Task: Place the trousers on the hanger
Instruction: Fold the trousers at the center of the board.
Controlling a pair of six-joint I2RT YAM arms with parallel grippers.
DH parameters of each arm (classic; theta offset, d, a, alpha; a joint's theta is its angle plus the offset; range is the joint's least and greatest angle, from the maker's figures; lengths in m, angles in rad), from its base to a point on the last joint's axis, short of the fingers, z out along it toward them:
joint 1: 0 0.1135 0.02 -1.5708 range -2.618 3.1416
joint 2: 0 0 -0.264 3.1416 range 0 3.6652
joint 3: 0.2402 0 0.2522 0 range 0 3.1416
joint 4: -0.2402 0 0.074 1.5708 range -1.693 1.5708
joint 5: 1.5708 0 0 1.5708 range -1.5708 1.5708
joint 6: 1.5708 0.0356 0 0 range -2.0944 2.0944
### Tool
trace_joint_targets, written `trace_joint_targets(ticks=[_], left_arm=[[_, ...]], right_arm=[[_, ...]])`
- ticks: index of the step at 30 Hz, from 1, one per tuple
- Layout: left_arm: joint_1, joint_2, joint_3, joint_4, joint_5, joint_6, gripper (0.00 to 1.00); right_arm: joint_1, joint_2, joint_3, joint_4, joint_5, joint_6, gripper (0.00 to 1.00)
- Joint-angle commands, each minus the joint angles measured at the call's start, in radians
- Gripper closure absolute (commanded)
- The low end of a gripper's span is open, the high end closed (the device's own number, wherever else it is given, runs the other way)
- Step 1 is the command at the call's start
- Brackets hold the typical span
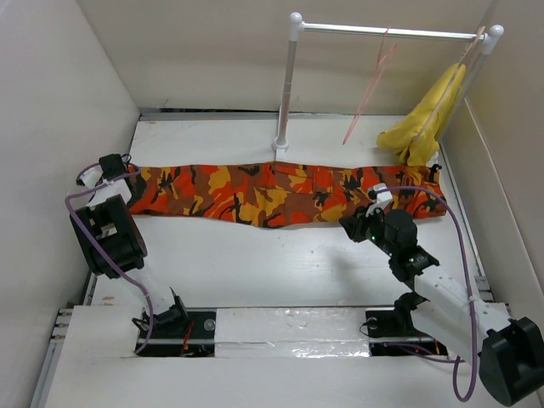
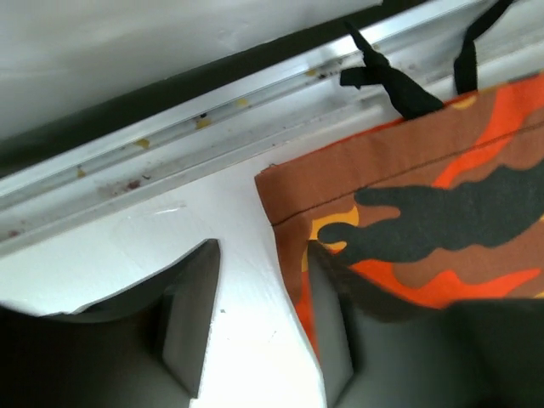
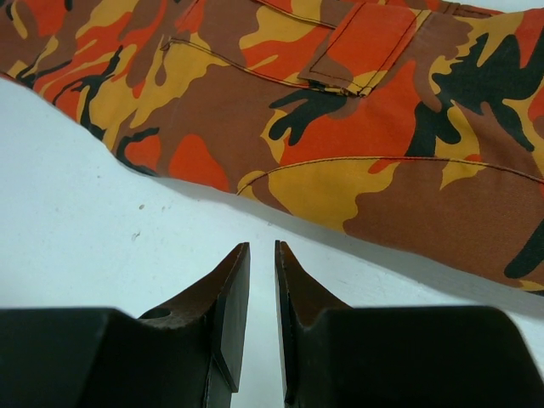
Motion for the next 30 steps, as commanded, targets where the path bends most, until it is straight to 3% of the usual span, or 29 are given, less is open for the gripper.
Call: trace_joint_targets(ticks=[1,3,8,13,17,19,24,30], left_arm=[[0.003,-0.056,0.009,-0.017,-0.045,0.004,0.55],[0.003,-0.07,-0.007,-0.011,-0.033,0.009,0.46],[0.003,-0.077,-0.042,-0.002,0.042,0.043,0.36],[-0.031,0.0,-0.005,-0.037,0.079,0.055,0.36],[-0.031,0.002,-0.013,-0.006,0.119,0.04,0.36],[-0.031,0.003,-0.011,0.001,0.119,0.041,0.38],[-0.031,0.019,-0.011,0.015,0.125,0.041,0.42],[-0.031,0.039,-0.008,0.037,0.14,0.04,0.46]], right_arm=[[-0.008,-0.001,0.022,0.027,-0.008,-0.006,0.76],[-0.008,0.008,0.024,0.027,-0.011,-0.006,0.76],[-0.008,0.005,0.025,0.015,0.008,-0.002,0.76],[-0.037,-0.023,0.014,-0.037,0.078,0.026,0.71],[-0.095,-0.107,-0.008,-0.121,0.179,0.096,0.4],[-0.124,-0.154,-0.047,-0.154,0.248,0.132,0.34],[-0.241,-0.253,-0.128,-0.146,0.234,0.245,0.26],[-0.316,-0.026,-0.099,0.002,0.132,0.304,0.25]])
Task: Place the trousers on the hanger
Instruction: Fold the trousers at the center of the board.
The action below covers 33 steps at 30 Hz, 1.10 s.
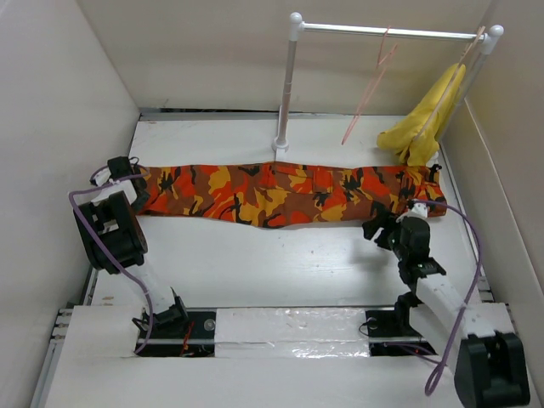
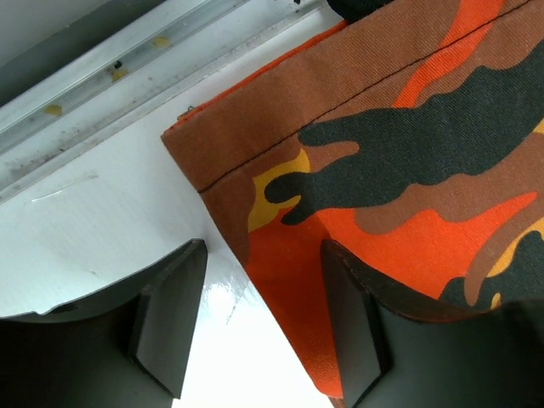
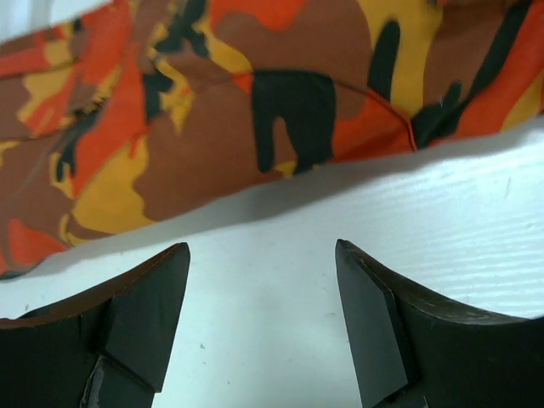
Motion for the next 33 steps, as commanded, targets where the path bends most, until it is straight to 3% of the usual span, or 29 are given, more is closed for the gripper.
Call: trace_joint_targets(ticks=[1,4,8,9,11,12,13,14,16,17,20,25,30,33], left_arm=[[0.002,0.009,0.017,0.02,0.014,0.007,0.48],[0.002,0.017,0.022,0.032,0.035,0.013,0.57],[0.002,0.035,0.025,0.041,0.045,0.019,0.67],[0.002,0.038,0.031,0.037,0.043,0.021,0.76],[0.002,0.046,0.034,0.032,0.04,0.021,0.83],[0.002,0.048,0.034,0.035,0.042,0.023,0.92],[0.002,0.048,0.034,0.035,0.04,0.024,0.98],[0.002,0.048,0.037,0.034,0.04,0.024,1.0],[0.002,0.048,0.041,0.029,0.035,0.026,1.0],[0.002,0.045,0.038,0.029,0.034,0.026,1.0],[0.002,0.019,0.038,0.009,-0.018,0.015,1.0],[0.002,-0.054,-0.001,-0.023,-0.122,-0.02,1.0],[0.002,-0.162,-0.058,-0.061,-0.172,-0.046,1.0],[0.042,-0.242,-0.113,-0.037,-0.117,-0.036,1.0]], right_arm=[[-0.047,0.171,0.033,0.152,-0.068,0.071,0.25],[-0.07,0.331,0.075,0.233,-0.102,0.104,0.25],[-0.102,0.422,0.077,0.348,-0.079,0.195,0.36],[-0.102,0.425,0.08,0.359,-0.047,0.204,0.37],[-0.102,0.445,0.091,0.356,-0.028,0.218,0.39],[-0.102,0.454,0.097,0.362,-0.002,0.219,0.41],[-0.114,0.465,0.108,0.368,-0.005,0.215,0.46],[-0.115,0.476,0.111,0.375,-0.008,0.213,0.6],[-0.138,0.497,0.117,0.39,-0.016,0.213,0.7],[-0.15,0.502,0.117,0.395,-0.016,0.207,0.87],[-0.167,0.482,0.099,0.39,-0.056,0.183,1.0],[-0.202,0.321,0.027,0.304,-0.051,0.134,1.0],[-0.223,-0.044,-0.027,0.03,-0.051,0.086,1.0],[-0.233,-0.289,-0.046,-0.117,-0.059,0.065,1.0]])
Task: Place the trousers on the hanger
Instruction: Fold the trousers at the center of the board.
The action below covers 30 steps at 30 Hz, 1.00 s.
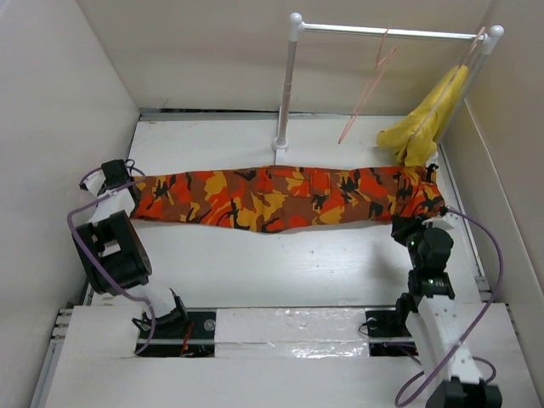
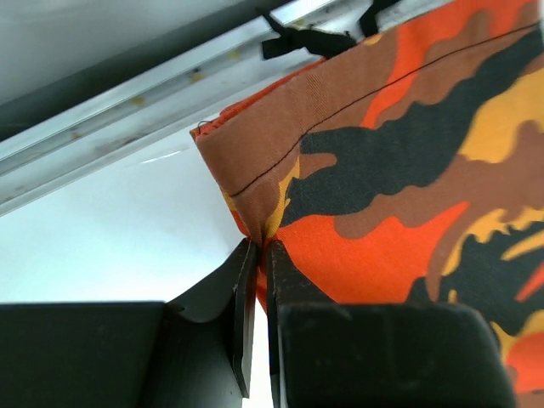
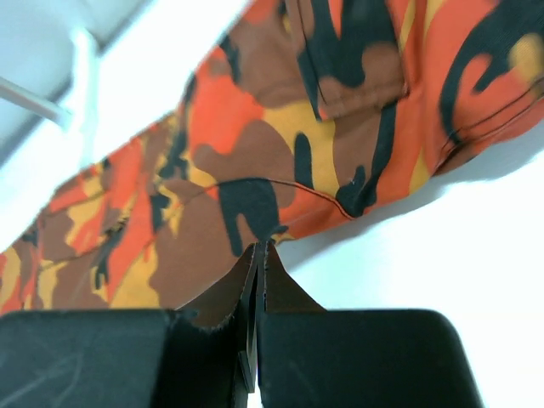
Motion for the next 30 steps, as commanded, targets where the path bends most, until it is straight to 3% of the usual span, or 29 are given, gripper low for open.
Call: trace_joint_targets(ticks=[1,2,4,5,8,10,16,19,21,22,23,25,26,30], left_arm=[[0.045,-0.113,-0.053,-0.013,-0.003,-0.006,1.0],[0.045,-0.133,-0.06,-0.011,0.002,-0.003,1.0],[0.035,-0.147,-0.075,-0.01,0.015,0.001,1.0],[0.034,-0.154,-0.077,-0.013,0.023,-0.001,1.0],[0.034,-0.174,-0.093,-0.007,0.034,0.004,1.0],[0.034,-0.184,-0.106,0.008,0.052,0.002,1.0],[0.022,-0.158,-0.106,0.024,0.069,-0.006,1.0],[0.022,-0.145,-0.098,0.028,0.072,-0.009,1.0],[0.022,-0.138,-0.097,0.035,0.075,-0.01,1.0],[0.022,-0.135,-0.095,0.036,0.075,-0.012,1.0],[0.022,-0.132,-0.093,0.036,0.075,-0.01,1.0],[0.022,-0.125,-0.09,0.036,0.069,-0.012,1.0],[0.022,-0.119,-0.087,0.036,0.065,-0.012,1.0],[0.022,-0.108,-0.067,0.009,0.028,-0.013,1.0]], right_arm=[[-0.015,-0.199,-0.02,-0.195,-0.009,-0.059,0.97],[-0.015,-0.232,-0.02,-0.198,-0.009,-0.073,0.77],[-0.015,-0.212,0.0,-0.192,0.005,-0.084,0.52],[-0.015,-0.171,0.03,-0.179,0.003,-0.091,0.33],[-0.024,0.105,0.096,-0.062,-0.041,-0.137,0.15],[-0.047,0.328,0.144,-0.01,-0.101,-0.174,0.11],[-0.165,0.632,0.236,0.17,-0.216,-0.127,0.1],[-0.165,0.745,0.299,0.177,-0.227,-0.099,0.15],[-0.165,0.811,0.311,0.216,-0.236,-0.066,0.3],[-0.165,0.828,0.313,0.229,-0.23,-0.058,0.4],[-0.165,0.842,0.31,0.243,-0.23,-0.052,0.59],[-0.18,0.865,0.305,0.266,-0.241,-0.05,0.83],[-0.18,0.854,0.284,0.266,-0.238,-0.05,0.99],[-0.255,0.71,0.184,0.225,-0.218,-0.079,1.0]])
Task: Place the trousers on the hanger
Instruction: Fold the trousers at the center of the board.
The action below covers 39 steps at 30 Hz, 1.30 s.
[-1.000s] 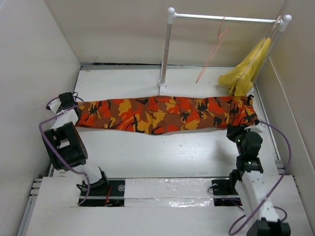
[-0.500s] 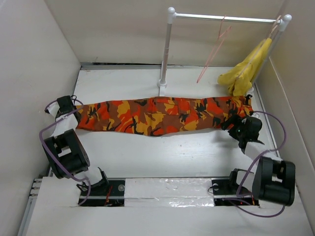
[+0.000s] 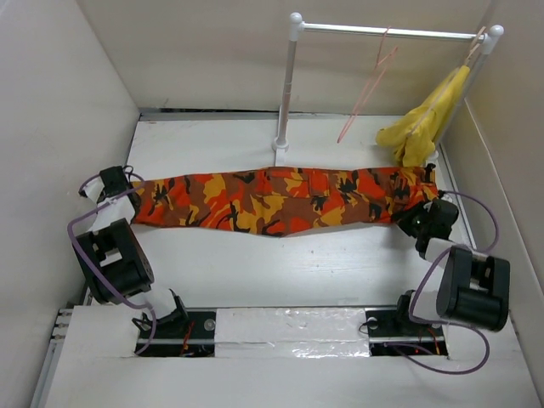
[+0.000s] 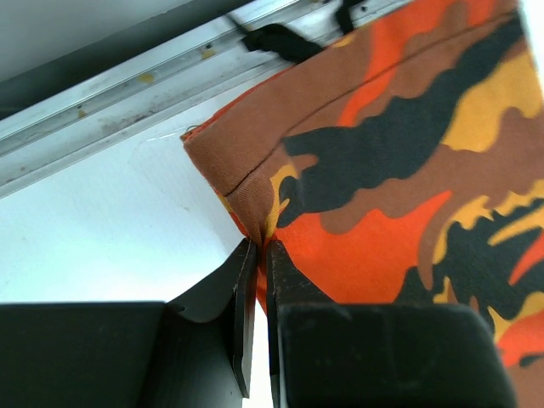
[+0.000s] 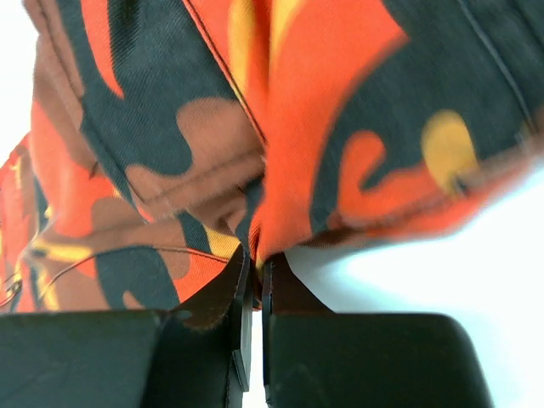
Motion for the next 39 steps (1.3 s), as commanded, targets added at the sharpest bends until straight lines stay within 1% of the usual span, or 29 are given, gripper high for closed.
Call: trace_joint_targets(ticks=[1,4,5,6,7,8,9,12,13,14,15,16,17,18,19,20,22,23,24,27,28,30,31,33,34,35,36,38,39], left_arm=[[-0.004,0.001,0.038,-0.036,-0.058,-0.013,1.0],[-0.004,-0.031,0.035,-0.065,-0.101,-0.021,1.0],[-0.004,-0.057,0.029,-0.07,-0.109,-0.029,1.0],[-0.004,-0.073,0.014,-0.079,-0.118,-0.033,1.0],[-0.004,-0.089,0.006,-0.082,-0.138,-0.035,1.0],[-0.004,-0.124,-0.005,-0.088,-0.148,-0.038,1.0],[-0.004,-0.145,-0.025,-0.097,-0.155,-0.051,1.0],[0.005,-0.232,-0.071,-0.129,-0.198,-0.076,1.0],[0.005,-0.255,-0.083,-0.129,-0.201,-0.079,1.0],[0.005,-0.29,-0.095,-0.122,-0.194,-0.076,1.0],[0.005,-0.301,-0.115,-0.114,-0.186,-0.073,1.0],[0.005,-0.306,-0.117,-0.123,-0.178,-0.079,1.0],[0.005,-0.304,-0.114,-0.131,-0.18,-0.082,0.93],[0.005,-0.3,-0.096,-0.139,-0.18,-0.082,0.82],[0.005,-0.3,-0.082,-0.151,-0.183,-0.075,0.66],[-0.018,-0.304,-0.07,-0.154,-0.184,-0.073,0.59],[-0.052,-0.321,-0.036,-0.14,-0.174,-0.058,0.5],[-0.076,-0.339,-0.024,-0.136,-0.171,-0.058,0.5],[-0.14,-0.35,-0.002,-0.128,-0.169,-0.053,0.5],[-0.257,-0.39,0.042,-0.091,-0.184,-0.039,0.51],[-0.345,-0.405,0.05,-0.061,-0.186,-0.033,0.51],[-0.441,-0.442,0.068,-0.031,-0.183,-0.033,0.52],[-0.534,-0.448,0.075,-0.011,-0.175,-0.039,0.53],[-0.62,-0.456,0.085,-0.001,-0.157,-0.068,0.55],[-0.66,-0.456,0.082,0.016,-0.149,-0.078,0.59],[-0.735,-0.459,0.075,0.028,-0.132,-0.088,0.61],[-0.775,-0.461,0.052,0.041,-0.129,-0.098,0.61],[-0.873,-0.473,0.02,0.085,-0.119,-0.122,0.69],[-0.895,-0.476,-0.023,0.105,-0.102,-0.131,0.74]], right_arm=[[-0.075,-0.185,-0.075,-0.004,0.002,-0.035,1.0],[-0.226,-0.368,-0.148,-0.166,-0.044,-0.121,1.0],[-0.266,-0.507,-0.158,-0.222,-0.056,-0.147,1.0],[-0.34,-0.579,-0.174,-0.348,-0.07,-0.197,1.0],[-0.371,-0.653,-0.177,-0.425,-0.122,-0.224,1.0],[-0.386,-0.727,-0.192,-0.46,-0.168,-0.233,1.0],[-0.397,-0.853,-0.213,-0.501,-0.197,-0.185,1.0],[-0.397,-1.015,-0.174,-0.686,-0.214,-0.198,1.0],[-0.397,-1.035,-0.154,-0.728,-0.208,-0.213,1.0],[-0.397,-1.051,-0.13,-0.748,-0.227,-0.222,0.95],[-0.397,-1.059,-0.122,-0.789,-0.233,-0.236,0.86],[-0.397,-1.066,-0.113,-0.802,-0.23,-0.242,0.71],[-0.397,-1.063,-0.105,-0.801,-0.224,-0.247,0.38],[-0.397,-1.056,-0.096,-0.81,-0.205,-0.252,0.23],[-0.397,-1.025,-0.083,-0.811,-0.193,-0.258,0.12],[-0.397,-1.007,-0.068,-0.808,-0.184,-0.259,0.0],[-0.406,-0.971,-0.059,-0.776,-0.187,-0.249,0.0],[-0.406,-0.938,-0.051,-0.768,-0.166,-0.245,0.0],[-0.42,-0.924,-0.039,-0.752,-0.149,-0.242,0.0],[-0.457,-0.888,-0.028,-0.73,-0.092,-0.238,0.0],[-0.466,-0.882,-0.037,-0.716,-0.075,-0.229,0.0],[-0.488,-0.856,-0.054,-0.67,-0.018,-0.204,0.0],[-0.509,-0.839,-0.072,-0.647,-0.007,-0.192,0.0],[-0.529,-0.762,-0.085,-0.579,-0.032,-0.16,0.0],[-0.543,-0.729,-0.088,-0.554,-0.041,-0.144,0.0],[-0.543,-0.695,-0.095,-0.529,-0.076,-0.132,0.0],[-0.557,-0.662,-0.094,-0.494,-0.092,-0.12,0.0],[-0.566,-0.571,-0.094,-0.457,-0.099,-0.111,0.0],[-0.58,-0.545,-0.097,-0.414,-0.108,-0.095,0.0]])
